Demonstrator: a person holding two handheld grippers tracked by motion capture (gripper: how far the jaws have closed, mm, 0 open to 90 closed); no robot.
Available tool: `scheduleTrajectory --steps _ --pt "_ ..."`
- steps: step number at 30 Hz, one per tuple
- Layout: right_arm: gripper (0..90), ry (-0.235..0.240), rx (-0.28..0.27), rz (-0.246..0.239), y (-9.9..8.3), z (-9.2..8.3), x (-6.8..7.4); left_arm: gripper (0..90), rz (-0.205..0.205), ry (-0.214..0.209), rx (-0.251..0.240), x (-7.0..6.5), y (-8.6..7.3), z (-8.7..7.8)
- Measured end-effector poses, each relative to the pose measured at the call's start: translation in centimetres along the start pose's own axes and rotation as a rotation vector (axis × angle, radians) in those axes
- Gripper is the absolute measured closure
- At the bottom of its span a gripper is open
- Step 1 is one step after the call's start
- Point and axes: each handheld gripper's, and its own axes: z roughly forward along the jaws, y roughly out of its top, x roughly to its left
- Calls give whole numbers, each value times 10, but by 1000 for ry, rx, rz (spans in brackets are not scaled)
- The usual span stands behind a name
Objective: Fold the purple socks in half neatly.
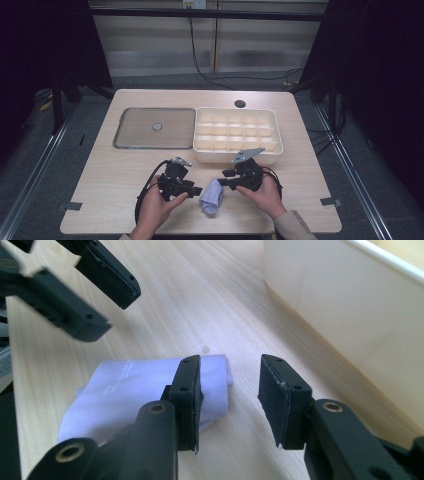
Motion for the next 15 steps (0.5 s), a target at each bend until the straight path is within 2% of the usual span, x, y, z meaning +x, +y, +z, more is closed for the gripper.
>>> scheduleTrajectory --steps 5,7,15 --pt "575 -1 6 18 -3 -3 0 626 10 -10 45 1 -6 10" --pt "561 6 1 26 -4 -4 -1 625 6 -18 52 -3 -7 14" --pt "533 10 5 55 -6 -10 -2 614 51 -50 71 -21 -4 28"
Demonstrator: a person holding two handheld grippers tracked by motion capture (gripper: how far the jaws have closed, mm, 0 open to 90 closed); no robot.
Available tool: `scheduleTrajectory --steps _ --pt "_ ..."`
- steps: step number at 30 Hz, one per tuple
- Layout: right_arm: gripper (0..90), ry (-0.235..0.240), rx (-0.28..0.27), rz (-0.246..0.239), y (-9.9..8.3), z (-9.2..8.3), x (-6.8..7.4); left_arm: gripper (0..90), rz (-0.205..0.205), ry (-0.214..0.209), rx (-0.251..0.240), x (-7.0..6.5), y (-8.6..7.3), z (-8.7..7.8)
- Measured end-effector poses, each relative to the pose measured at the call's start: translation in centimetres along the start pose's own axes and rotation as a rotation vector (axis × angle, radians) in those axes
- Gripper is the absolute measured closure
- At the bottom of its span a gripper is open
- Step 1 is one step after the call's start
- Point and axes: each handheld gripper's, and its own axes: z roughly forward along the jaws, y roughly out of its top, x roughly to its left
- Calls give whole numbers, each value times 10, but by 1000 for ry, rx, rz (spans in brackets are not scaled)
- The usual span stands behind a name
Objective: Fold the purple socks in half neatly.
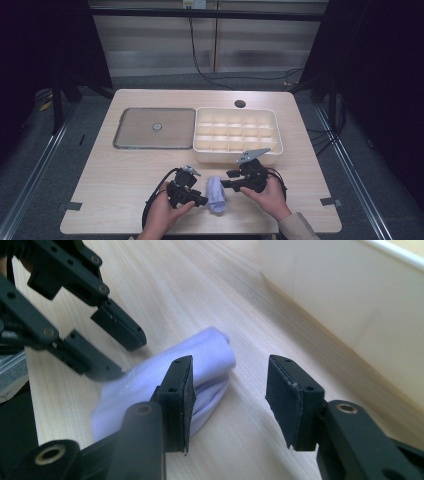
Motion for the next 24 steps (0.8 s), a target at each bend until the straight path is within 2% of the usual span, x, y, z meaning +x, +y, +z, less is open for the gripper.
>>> scheduleTrajectory --steps 6,8,13,16,22,24 --pt "517 4 -6 27 2 -5 -2 599 27 -21 8 -11 4 11" --pt "515 8 -5 33 4 -6 -1 595 25 -18 10 -12 4 11" --pt "508 20 5 38 8 -5 1 566 32 0 -4 -6 2 5" --pt "508 35 21 54 10 -2 2 544 28 19 -36 -2 0 -1" --pt "508 66 66 89 11 7 3 497 41 79 -52 12 -5 -8" --pt "508 81 91 117 11 9 2 481 55 88 -68 17 -7 -12"
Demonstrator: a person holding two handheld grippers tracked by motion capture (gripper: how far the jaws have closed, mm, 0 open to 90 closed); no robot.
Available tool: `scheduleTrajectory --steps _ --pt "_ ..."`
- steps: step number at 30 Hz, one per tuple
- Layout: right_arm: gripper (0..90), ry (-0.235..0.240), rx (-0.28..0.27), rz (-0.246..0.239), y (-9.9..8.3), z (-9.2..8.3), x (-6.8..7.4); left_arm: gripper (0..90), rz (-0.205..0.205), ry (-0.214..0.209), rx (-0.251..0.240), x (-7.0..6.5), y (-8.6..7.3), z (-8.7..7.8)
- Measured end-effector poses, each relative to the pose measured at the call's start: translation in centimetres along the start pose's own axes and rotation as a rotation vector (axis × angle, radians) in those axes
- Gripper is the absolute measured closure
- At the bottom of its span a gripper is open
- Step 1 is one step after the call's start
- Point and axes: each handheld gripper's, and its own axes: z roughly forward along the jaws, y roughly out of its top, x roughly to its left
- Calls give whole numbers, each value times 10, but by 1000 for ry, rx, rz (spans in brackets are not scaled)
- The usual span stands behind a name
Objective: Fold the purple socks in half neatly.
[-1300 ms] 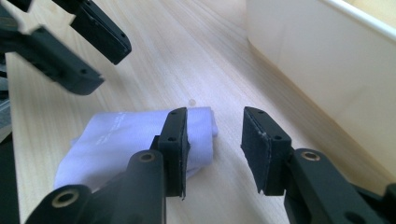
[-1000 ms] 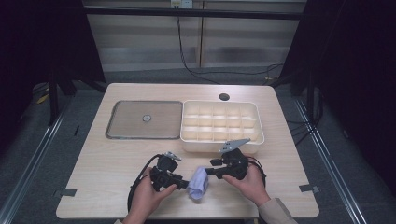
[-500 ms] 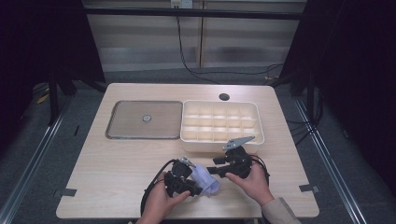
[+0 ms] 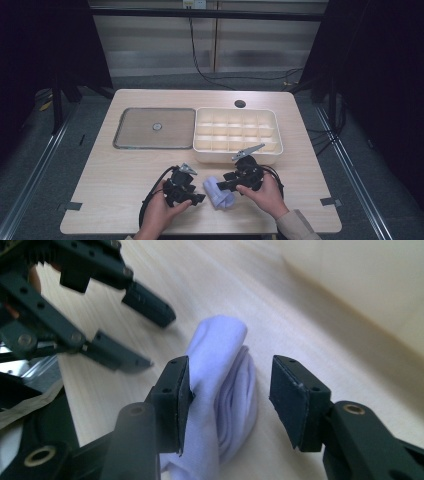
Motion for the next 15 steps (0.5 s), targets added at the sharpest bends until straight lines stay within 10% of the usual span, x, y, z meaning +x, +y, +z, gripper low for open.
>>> scheduleTrajectory --steps 15 --pt "556 17 98 112 -5 11 -8 378 30 94 -79 25 -19 -14"
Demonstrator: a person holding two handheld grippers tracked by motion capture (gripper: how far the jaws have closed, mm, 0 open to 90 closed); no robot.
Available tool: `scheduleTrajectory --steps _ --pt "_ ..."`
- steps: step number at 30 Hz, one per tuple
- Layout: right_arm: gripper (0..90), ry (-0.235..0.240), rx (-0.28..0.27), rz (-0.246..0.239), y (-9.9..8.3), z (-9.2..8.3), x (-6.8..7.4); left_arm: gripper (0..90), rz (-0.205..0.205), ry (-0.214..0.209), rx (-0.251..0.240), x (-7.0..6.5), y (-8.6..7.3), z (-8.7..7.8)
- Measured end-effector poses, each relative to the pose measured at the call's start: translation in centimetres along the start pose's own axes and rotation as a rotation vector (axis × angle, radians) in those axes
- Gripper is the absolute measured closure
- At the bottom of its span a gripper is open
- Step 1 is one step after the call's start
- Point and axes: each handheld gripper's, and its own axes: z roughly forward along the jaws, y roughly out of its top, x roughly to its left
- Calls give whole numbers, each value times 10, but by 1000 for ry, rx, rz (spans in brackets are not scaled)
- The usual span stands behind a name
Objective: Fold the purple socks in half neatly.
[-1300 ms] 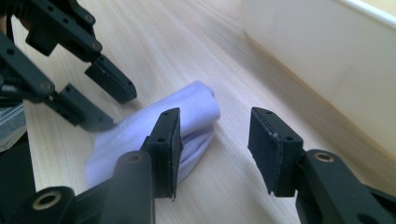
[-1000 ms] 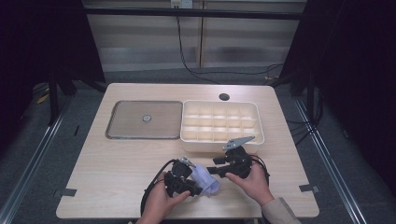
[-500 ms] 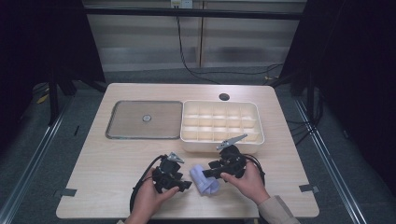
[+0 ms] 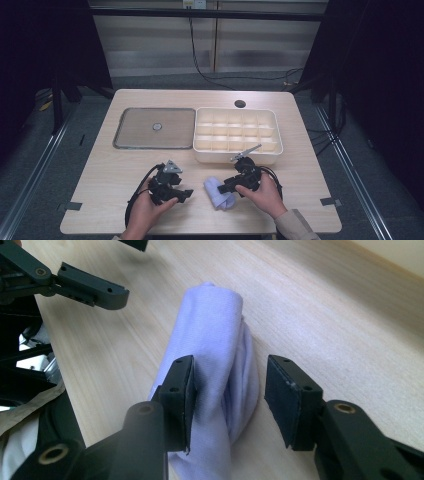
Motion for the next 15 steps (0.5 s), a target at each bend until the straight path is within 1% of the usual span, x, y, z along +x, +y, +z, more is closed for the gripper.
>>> scheduleTrajectory --steps 1,2,5,6,7,8,9,10,11,12,13,14,15 --pt "560 5 12 7 0 0 -1 376 2 4 4 1 -1 -1" --pt "562 5 10 6 0 0 -1 374 3 6 -4 2 -2 0" --pt "564 11 16 26 0 2 -3 362 16 14 -18 5 -4 -1" --pt "564 15 18 38 0 2 -4 357 13 19 -22 5 -5 -2" --pt "564 23 20 50 -1 3 -5 351 22 24 -35 6 -6 -1" --pt "564 32 22 64 -1 4 -6 344 22 32 -38 7 -7 -2" --pt "564 37 28 74 -2 4 -7 336 19 28 -45 8 -8 -2" --pt "564 42 28 81 -2 5 -8 328 26 35 -40 9 -9 -2" --pt "569 49 31 88 -3 5 -9 320 23 38 -39 10 -10 -2" --pt "584 64 28 98 -3 6 -9 314 24 40 -52 11 -11 -1" --pt "596 69 27 100 -3 6 -9 310 29 50 -51 13 -13 -1" --pt "598 76 31 111 -3 7 -10 307 32 47 -48 13 -13 -1" --pt "608 75 42 119 -3 6 -10 304 26 46 -54 14 -14 0"
